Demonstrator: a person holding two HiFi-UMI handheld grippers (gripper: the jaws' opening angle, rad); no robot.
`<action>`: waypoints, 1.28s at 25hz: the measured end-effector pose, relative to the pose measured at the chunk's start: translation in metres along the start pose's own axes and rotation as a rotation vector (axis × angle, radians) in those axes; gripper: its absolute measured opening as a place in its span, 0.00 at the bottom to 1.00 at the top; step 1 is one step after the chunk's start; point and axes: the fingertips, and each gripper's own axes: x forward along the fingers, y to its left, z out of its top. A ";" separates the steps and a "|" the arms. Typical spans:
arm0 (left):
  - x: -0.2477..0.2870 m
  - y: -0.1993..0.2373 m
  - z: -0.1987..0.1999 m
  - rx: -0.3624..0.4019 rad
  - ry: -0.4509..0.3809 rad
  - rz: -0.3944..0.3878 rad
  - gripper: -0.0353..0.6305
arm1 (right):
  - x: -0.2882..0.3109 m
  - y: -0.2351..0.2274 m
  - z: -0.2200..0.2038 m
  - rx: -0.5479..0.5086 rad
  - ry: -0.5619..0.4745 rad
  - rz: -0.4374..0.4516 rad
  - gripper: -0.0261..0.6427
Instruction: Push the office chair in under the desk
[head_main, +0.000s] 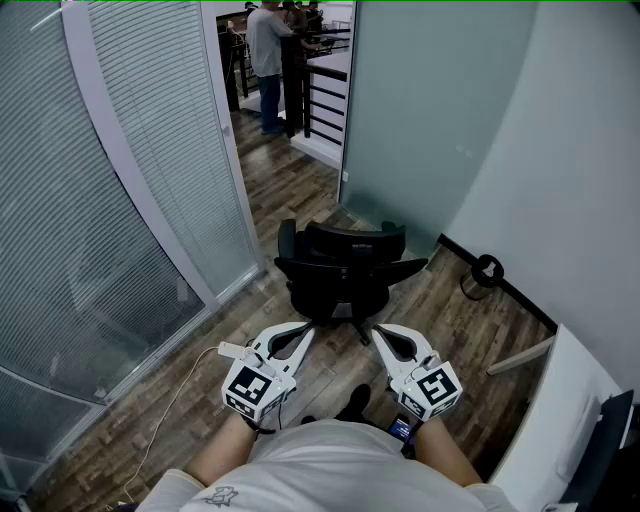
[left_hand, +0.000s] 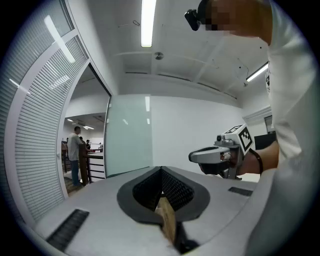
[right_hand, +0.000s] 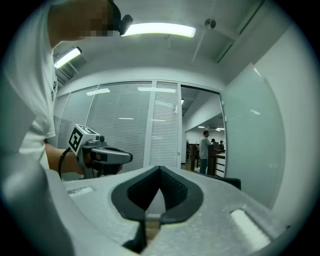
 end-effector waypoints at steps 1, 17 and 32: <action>0.000 -0.001 -0.001 -0.002 0.002 -0.003 0.05 | 0.000 0.000 -0.001 0.001 0.001 -0.001 0.04; 0.035 0.022 -0.016 -0.034 0.032 0.013 0.05 | 0.022 -0.032 -0.020 0.029 0.032 0.059 0.04; 0.155 0.055 -0.027 0.021 0.101 0.020 0.05 | 0.037 -0.158 -0.051 0.051 0.066 0.068 0.04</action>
